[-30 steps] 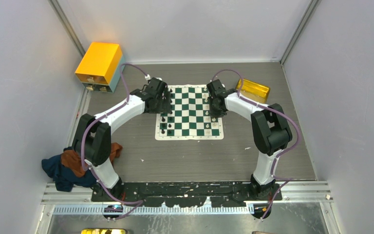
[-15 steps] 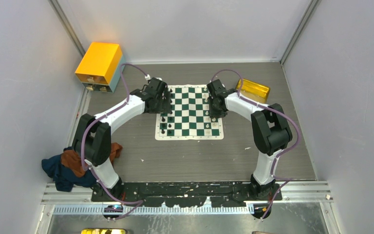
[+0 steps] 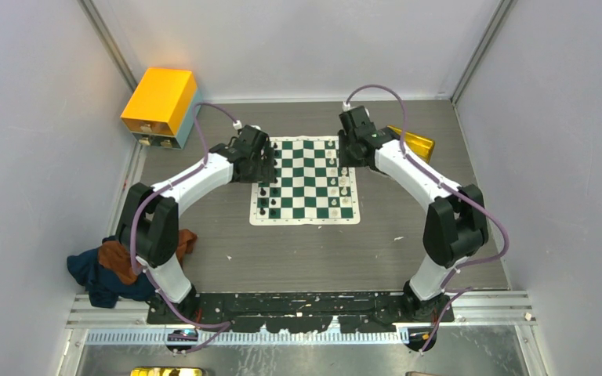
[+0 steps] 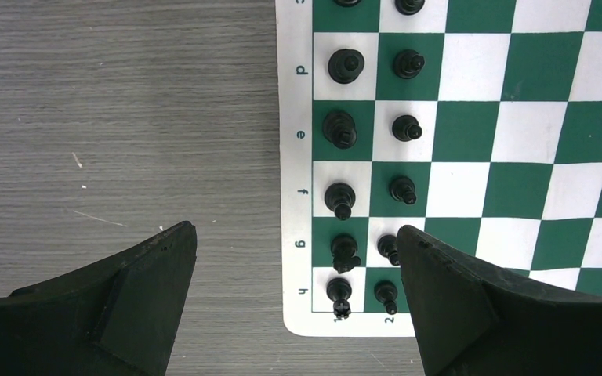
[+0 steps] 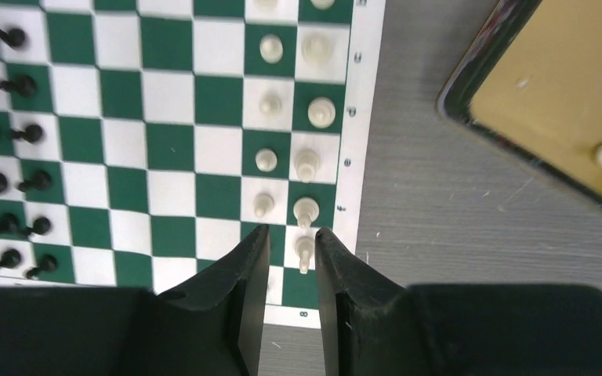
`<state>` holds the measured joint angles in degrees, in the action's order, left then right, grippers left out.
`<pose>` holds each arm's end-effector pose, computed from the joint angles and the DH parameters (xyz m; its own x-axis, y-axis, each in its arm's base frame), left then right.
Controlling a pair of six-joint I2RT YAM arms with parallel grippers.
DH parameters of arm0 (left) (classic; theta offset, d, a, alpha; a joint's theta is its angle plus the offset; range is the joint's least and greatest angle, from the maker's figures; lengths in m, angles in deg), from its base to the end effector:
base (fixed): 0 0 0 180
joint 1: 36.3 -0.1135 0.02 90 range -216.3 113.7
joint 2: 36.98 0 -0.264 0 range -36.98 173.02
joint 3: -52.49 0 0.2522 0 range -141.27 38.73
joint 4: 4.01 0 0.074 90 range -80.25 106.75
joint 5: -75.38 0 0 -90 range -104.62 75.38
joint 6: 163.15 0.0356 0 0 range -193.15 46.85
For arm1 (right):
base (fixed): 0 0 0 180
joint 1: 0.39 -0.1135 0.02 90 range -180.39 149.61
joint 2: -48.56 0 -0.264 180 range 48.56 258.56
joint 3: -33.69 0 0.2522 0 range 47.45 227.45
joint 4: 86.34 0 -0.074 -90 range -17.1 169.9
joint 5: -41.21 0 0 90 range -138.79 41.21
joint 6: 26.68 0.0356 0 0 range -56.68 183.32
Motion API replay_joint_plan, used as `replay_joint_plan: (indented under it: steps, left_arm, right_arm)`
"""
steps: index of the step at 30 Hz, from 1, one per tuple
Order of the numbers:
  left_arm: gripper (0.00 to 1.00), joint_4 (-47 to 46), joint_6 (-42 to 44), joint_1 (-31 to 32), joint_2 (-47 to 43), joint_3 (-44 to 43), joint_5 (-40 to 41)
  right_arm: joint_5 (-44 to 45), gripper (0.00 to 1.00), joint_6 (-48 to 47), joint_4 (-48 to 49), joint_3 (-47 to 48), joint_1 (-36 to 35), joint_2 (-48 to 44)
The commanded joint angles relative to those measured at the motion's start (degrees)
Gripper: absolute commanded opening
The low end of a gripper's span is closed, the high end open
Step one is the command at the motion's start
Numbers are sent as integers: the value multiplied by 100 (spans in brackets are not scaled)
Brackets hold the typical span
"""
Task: Set up the chess pieces on the board
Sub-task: Place the chess piece on the chessboard, then adjust the storage box at the center of the board.
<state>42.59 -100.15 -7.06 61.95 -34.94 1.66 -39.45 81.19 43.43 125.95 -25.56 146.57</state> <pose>0.3236 -0.1697 0.2322 -0.8142 -0.0436 -0.5789 -0.0337 0.9990 -0.0279 0.3362 0.1516 0.2592 -0.8175 -0.0496 -0.5738 -0.0910 0.9949 0.0437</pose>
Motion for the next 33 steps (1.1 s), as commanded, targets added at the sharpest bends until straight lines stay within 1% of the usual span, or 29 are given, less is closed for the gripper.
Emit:
replay_joint_plan:
  steps: [1, 5, 7, 10, 16, 21, 33]
  left_arm:
    - [99, -171, -100, -14, -345, -4, 26]
    - [99, -151, -111, -14, -423, 49, 42]
    - [99, -136, -107, -14, -459, 63, 51]
    - [99, -105, -96, -14, -485, 70, 60]
    - [99, -84, -52, -14, -502, 59, 69]
    - [99, -92, -31, -14, -473, 54, 60]
    - [99, -96, 28, -38, -354, 37, 87]
  right_arm:
    - [469, 34, -248, -181, 593, 109, -341]
    - [376, 35, -460, -272, 717, 501, -192]
    - [349, 40, -648, -284, 720, 678, -95]
    - [183, 45, -883, -259, 735, 1018, 27]
    - [-89, 49, -1310, -434, 974, 1357, 406]
    - [-190, 49, -1419, -538, 1065, 1484, 650]
    - [-368, 49, -1478, -375, 1009, 1758, 1075]
